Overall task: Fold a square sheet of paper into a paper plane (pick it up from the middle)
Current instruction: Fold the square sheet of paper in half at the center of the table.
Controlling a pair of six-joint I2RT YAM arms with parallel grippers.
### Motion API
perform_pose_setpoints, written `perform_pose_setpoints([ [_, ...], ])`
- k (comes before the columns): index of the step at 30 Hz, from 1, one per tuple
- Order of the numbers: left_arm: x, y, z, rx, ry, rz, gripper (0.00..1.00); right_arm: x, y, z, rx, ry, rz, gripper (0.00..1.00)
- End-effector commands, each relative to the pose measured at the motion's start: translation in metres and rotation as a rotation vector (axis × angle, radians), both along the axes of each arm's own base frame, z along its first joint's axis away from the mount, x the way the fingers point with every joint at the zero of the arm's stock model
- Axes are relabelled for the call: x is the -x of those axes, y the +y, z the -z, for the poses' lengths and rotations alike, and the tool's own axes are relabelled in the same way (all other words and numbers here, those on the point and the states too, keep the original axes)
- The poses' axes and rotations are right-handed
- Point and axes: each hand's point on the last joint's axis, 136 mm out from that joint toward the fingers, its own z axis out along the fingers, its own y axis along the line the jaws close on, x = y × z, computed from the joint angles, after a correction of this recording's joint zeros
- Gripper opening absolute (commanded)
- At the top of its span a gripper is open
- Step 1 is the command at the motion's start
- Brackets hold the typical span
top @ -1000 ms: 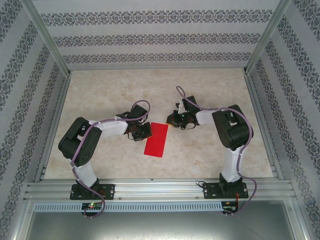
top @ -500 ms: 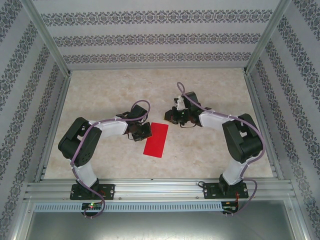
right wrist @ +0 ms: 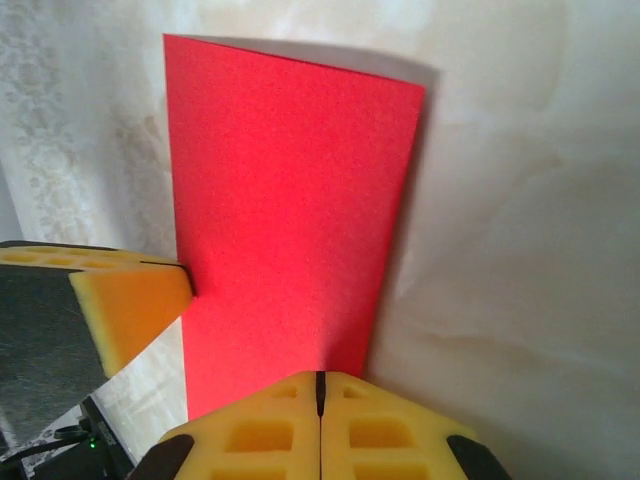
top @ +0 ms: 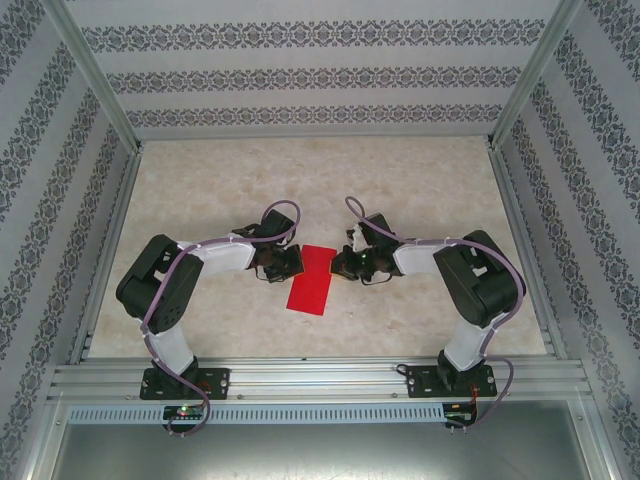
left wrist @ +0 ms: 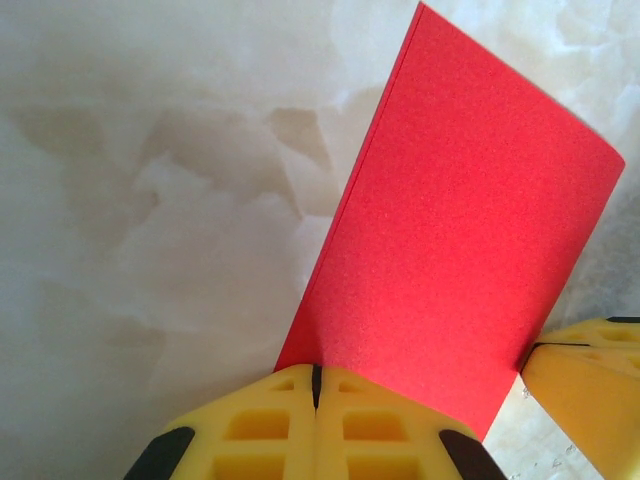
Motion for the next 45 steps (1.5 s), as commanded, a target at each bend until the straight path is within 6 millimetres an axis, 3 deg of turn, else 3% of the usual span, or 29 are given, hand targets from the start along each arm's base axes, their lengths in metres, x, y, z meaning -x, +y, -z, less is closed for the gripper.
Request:
perform_pose_setpoints([
  [1,0.023,0.019,0.023,-0.102,0.073,0.003,0.00,0.002,0.002,-0.009,0.001,-0.036,-0.006,0.08],
  [6,0.023,0.020,0.023,-0.101,0.074,0.001,0.00,0.009,0.009,-0.038,-0.023,-0.095,-0.023,0.08],
  [8,0.023,0.020,0.023,-0.102,0.074,0.002,0.00,0.020,0.019,-0.039,-0.051,-0.085,-0.048,0.08],
  [12,0.023,0.019,0.023,-0.104,0.076,0.006,0.00,0.048,0.030,-0.020,-0.052,-0.039,-0.067,0.07],
  [17,0.024,0.019,0.024,-0.099,0.080,0.004,0.00,0.080,0.029,0.017,0.002,0.041,-0.089,0.07],
  [19,0.024,0.019,0.023,-0.105,0.079,0.006,0.00,0.085,0.028,0.022,0.004,0.055,-0.091,0.07],
  [25,0.024,0.018,0.024,-0.102,0.080,0.010,0.00,0.085,0.027,-0.006,0.002,-0.012,-0.105,0.07],
  [29,0.023,0.018,0.024,-0.098,0.082,0.011,0.00,0.093,0.042,-0.024,-0.057,-0.039,-0.163,0.07],
  [32,0.023,0.017,0.025,-0.096,0.083,0.013,0.00,0.103,0.049,-0.013,-0.049,-0.006,-0.193,0.07],
  [37,0.024,0.017,0.025,-0.096,0.082,0.016,0.00,0.118,0.040,0.020,-0.001,0.068,-0.177,0.07],
  [39,0.023,0.017,0.024,-0.095,0.081,0.018,0.00,0.121,0.036,0.024,0.007,0.079,-0.170,0.07],
  [42,0.024,0.019,0.021,-0.102,0.069,0.019,0.00,0.111,0.033,0.010,0.016,0.036,-0.146,0.07],
  [45,0.023,0.023,0.018,-0.113,0.057,0.003,0.00,0.085,0.029,-0.018,0.034,-0.038,-0.124,0.07],
])
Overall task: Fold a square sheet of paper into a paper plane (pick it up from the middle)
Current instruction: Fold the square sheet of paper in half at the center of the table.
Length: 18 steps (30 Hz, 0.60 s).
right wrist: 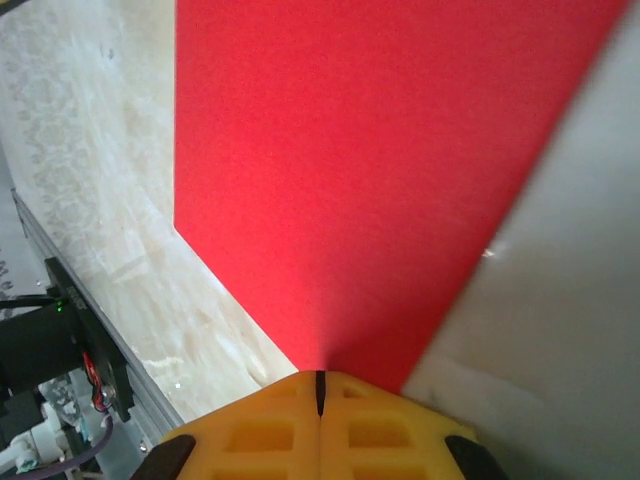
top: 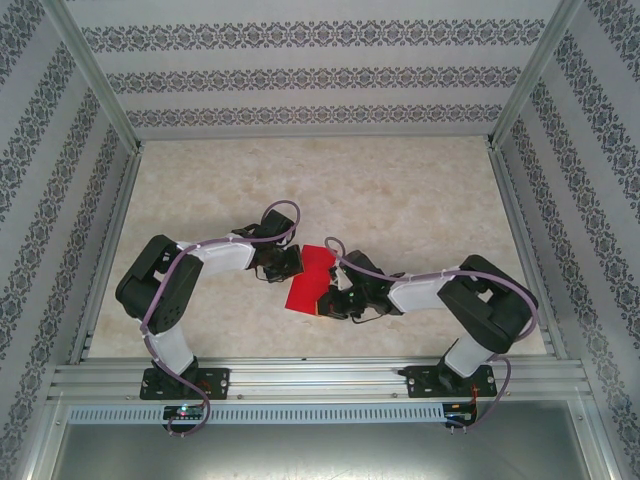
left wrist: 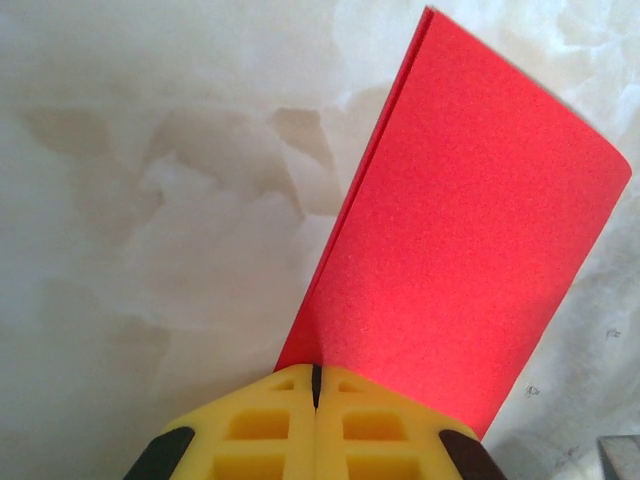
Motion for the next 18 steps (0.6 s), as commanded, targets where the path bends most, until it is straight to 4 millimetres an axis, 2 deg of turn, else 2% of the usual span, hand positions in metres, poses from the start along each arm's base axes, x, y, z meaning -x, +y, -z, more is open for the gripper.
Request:
perform_pose_setpoints([
  [1,0.023,0.022,0.018,-0.104,0.059,-0.003,0.00,-0.033,-0.009,-0.030,0.028,-0.103,0.040,0.07],
  [6,0.022,0.023,0.014,-0.115,0.049,0.005,0.00,-0.089,-0.029,-0.057,-0.012,-0.188,0.159,0.07],
  [10,0.022,0.018,0.016,-0.089,0.054,0.008,0.00,-0.124,-0.027,-0.064,-0.061,-0.199,0.186,0.08],
  [12,0.022,0.018,0.018,-0.090,0.059,0.009,0.00,-0.134,-0.023,-0.061,-0.067,-0.197,0.181,0.08],
  [14,0.023,0.019,0.018,-0.094,0.062,0.012,0.00,-0.138,-0.019,-0.050,-0.064,-0.177,0.175,0.08],
  [18,0.024,0.019,0.019,-0.098,0.066,0.013,0.00,-0.137,-0.020,-0.018,-0.026,-0.108,0.189,0.08],
])
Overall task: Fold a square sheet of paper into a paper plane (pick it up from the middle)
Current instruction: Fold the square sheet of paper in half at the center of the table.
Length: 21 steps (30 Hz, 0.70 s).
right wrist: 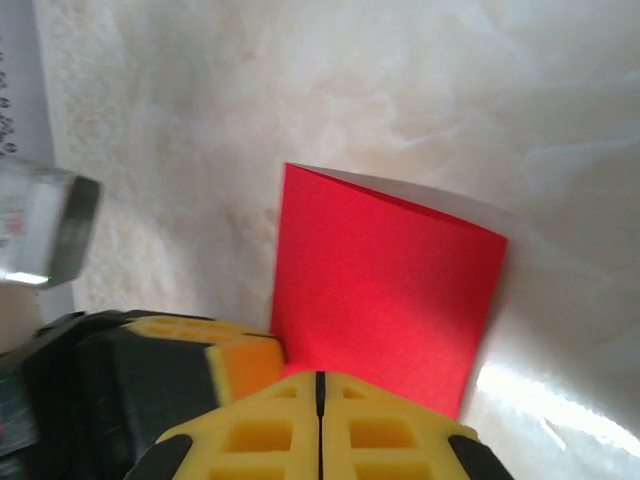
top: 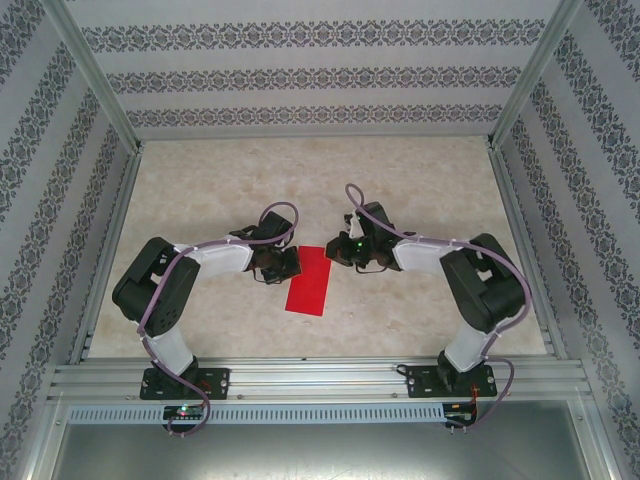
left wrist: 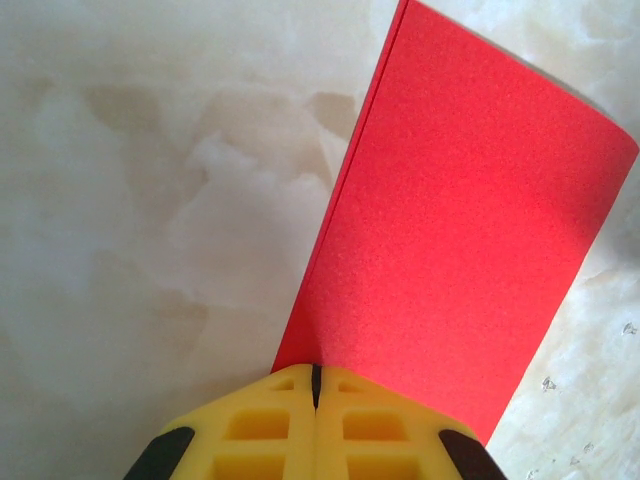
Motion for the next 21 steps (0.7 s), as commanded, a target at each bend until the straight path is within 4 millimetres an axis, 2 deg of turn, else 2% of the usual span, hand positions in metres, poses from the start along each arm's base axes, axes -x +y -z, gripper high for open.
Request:
perform_pose_setpoints([
  [1,0.020,0.014,0.018,-0.083,0.067,0.019,0.00,0.002,0.000,0.021,0.016,0.035,-0.010,0.08],
  [3,0.021,0.016,0.020,-0.089,0.068,0.014,0.00,0.008,-0.007,0.037,0.050,0.065,0.005,0.08],
  [5,0.020,0.015,0.021,-0.088,0.069,0.017,0.00,0.011,-0.010,0.041,0.058,0.085,0.006,0.08],
  [8,0.021,0.014,0.021,-0.088,0.074,0.023,0.00,0.006,-0.005,0.018,0.027,0.040,-0.014,0.08],
  [11,0.021,0.016,0.020,-0.096,0.073,0.020,0.00,-0.009,-0.002,-0.012,-0.012,-0.027,-0.006,0.09],
  [14,0.020,0.015,0.020,-0.094,0.072,0.023,0.00,-0.024,0.000,-0.024,-0.054,-0.049,0.006,0.09],
  [18,0.020,0.015,0.020,-0.095,0.071,0.025,0.00,-0.036,0.007,-0.014,-0.051,-0.021,0.006,0.09],
  [21,0.021,0.015,0.019,-0.095,0.071,0.030,0.00,-0.040,0.003,0.005,-0.008,0.011,0.030,0.09],
])
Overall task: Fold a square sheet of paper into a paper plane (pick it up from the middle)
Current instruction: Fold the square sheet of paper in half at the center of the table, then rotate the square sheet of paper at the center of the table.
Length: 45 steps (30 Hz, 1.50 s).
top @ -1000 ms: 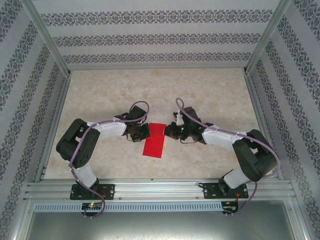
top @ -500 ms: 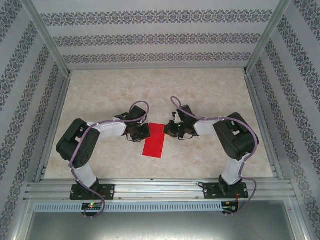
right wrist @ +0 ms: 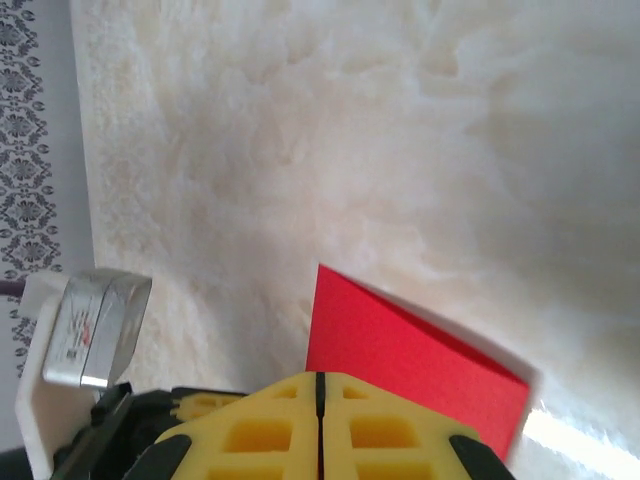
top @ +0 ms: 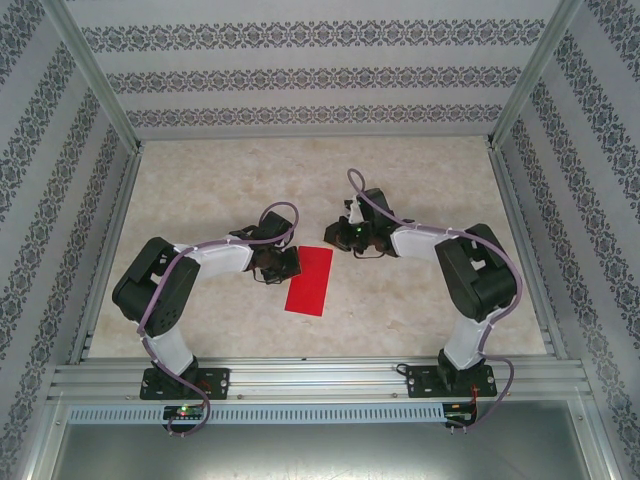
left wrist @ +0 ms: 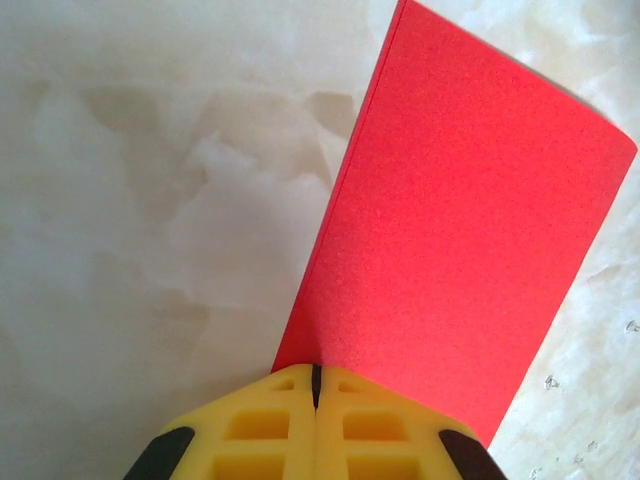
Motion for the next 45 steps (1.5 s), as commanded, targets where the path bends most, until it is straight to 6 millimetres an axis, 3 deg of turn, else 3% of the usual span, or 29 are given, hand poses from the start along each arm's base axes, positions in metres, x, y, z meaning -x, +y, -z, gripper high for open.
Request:
perform_pose_setpoints([
  [1,0.020,0.015,0.019,-0.092,0.074,0.021,0.00,0.002,-0.003,0.028,0.049,0.064,0.004,0.09],
  [7,0.019,0.012,0.017,-0.080,0.072,0.025,0.00,0.010,-0.009,0.064,0.108,0.138,0.013,0.09],
  [10,0.020,0.011,0.017,-0.067,0.078,0.020,0.00,0.011,-0.008,0.068,0.111,0.146,-0.002,0.10],
  [14,0.021,0.011,0.016,-0.060,0.081,0.009,0.00,0.007,-0.005,0.036,0.129,0.096,-0.030,0.12],
  [17,0.020,0.011,0.012,-0.058,0.074,-0.004,0.00,0.008,-0.005,-0.002,0.128,0.039,-0.026,0.16],
  [19,0.018,0.009,0.007,-0.045,0.061,-0.008,0.00,0.019,0.002,-0.021,0.115,0.011,-0.039,0.18],
  [21,0.016,0.006,0.001,-0.032,0.047,-0.010,0.00,0.036,0.011,-0.027,0.128,0.004,-0.074,0.18],
  [25,0.012,0.005,-0.013,-0.023,0.018,-0.013,0.01,0.071,0.009,-0.007,0.226,0.038,-0.051,0.21],
  [31,0.012,0.011,-0.027,-0.032,-0.021,-0.034,0.05,0.100,0.007,0.025,0.229,0.106,-0.047,0.26],
  [38,0.012,0.019,-0.025,-0.065,-0.021,-0.053,0.15,0.106,0.009,0.043,0.251,0.134,-0.080,0.26],
  [45,0.007,0.019,-0.023,0.006,0.013,-0.073,0.27,0.113,-0.012,0.069,0.374,0.178,-0.110,0.23],
])
